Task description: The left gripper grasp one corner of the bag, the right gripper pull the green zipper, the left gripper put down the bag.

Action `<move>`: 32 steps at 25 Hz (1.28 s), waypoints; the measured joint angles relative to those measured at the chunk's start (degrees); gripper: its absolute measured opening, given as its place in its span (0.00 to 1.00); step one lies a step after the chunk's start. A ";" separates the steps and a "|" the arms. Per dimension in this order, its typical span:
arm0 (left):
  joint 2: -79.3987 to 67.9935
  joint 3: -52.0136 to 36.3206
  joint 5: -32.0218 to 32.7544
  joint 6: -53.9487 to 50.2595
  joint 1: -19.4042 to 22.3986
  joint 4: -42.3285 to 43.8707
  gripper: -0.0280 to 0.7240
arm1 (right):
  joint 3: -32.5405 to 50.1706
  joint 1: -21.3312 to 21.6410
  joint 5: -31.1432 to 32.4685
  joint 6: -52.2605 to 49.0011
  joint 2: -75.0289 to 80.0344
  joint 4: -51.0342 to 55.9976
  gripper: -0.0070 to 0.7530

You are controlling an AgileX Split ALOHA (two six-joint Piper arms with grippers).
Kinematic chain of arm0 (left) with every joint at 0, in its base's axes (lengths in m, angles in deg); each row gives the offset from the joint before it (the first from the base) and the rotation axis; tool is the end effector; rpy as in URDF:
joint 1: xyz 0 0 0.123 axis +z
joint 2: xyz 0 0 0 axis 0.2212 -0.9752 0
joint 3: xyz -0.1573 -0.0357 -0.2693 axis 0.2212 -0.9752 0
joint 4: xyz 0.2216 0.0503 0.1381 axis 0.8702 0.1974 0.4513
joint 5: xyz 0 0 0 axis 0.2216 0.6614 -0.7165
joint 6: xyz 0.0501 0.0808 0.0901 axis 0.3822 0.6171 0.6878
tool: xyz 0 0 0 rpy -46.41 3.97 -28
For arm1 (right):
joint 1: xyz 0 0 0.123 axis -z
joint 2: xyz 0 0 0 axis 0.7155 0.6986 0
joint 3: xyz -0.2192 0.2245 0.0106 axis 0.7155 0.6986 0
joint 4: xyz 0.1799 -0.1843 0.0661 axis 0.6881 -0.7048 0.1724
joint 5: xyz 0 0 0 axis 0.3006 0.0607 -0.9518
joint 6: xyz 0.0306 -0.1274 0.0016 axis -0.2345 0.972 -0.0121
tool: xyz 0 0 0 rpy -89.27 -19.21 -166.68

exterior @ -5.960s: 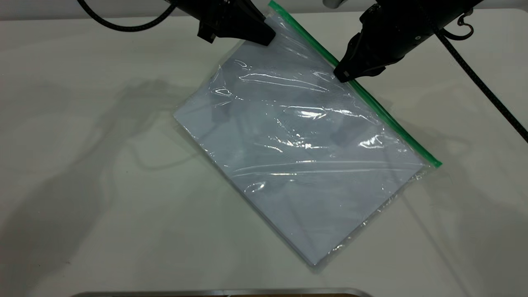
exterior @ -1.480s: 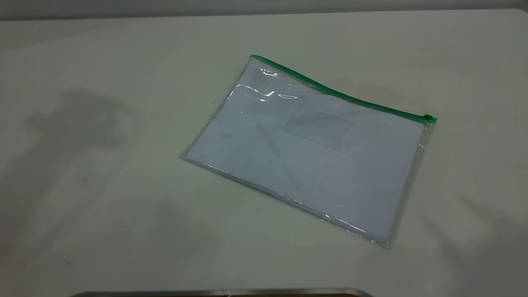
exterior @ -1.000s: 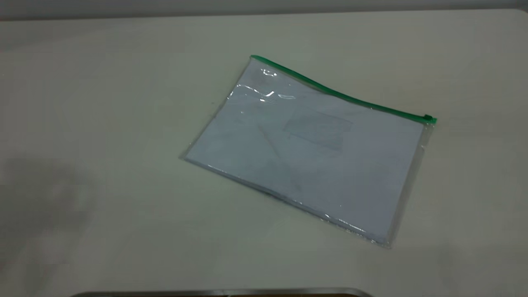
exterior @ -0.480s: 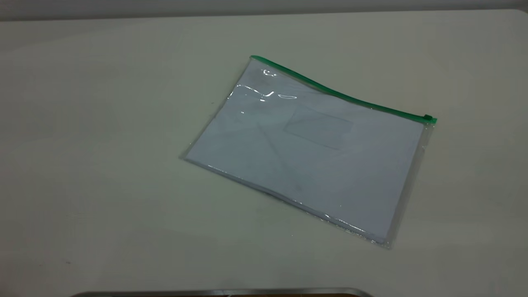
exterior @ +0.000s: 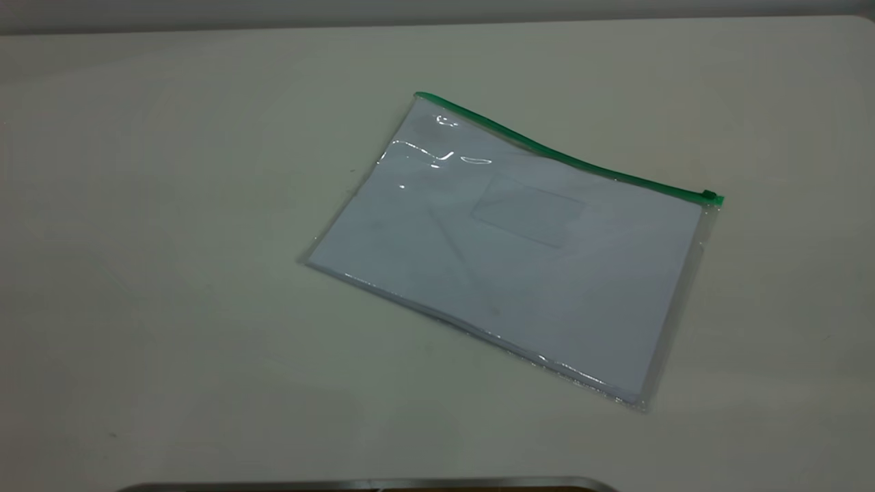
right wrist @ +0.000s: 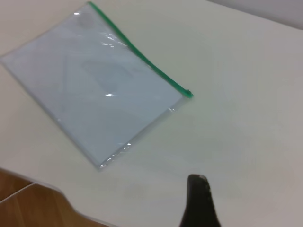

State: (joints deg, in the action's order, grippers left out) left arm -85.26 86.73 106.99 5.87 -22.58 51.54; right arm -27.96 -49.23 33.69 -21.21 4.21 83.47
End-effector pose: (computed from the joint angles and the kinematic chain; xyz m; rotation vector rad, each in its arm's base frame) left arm 0.0429 -0.0114 0.3237 0.2356 2.2337 -0.1128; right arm 0.0063 0.0178 0.2524 -0.3712 2.0867 0.0503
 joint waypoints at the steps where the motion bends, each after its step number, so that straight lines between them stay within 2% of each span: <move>1: 0.58 -0.58 0.00 0.05 0.00 0.00 0.82 | 0.07 0.00 -0.05 -0.68 0.00 -0.26 0.77; 9: 1.41 -3.84 0.00 0.05 0.00 0.00 0.82 | 0.07 0.00 -0.21 -1.24 0.00 -0.06 0.77; 19: 1.41 -12.53 -0.27 0.12 0.00 0.00 0.82 | 0.07 0.00 -0.21 -1.24 0.00 -0.02 0.76; 32: 1.41 -14.61 -2.21 0.12 0.00 0.00 0.82 | 0.07 0.00 -0.21 -1.24 0.00 -0.02 0.68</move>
State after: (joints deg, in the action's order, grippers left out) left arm -83.84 72.12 104.78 5.99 -22.58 51.54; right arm -27.89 -49.23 33.47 -22.45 4.21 83.46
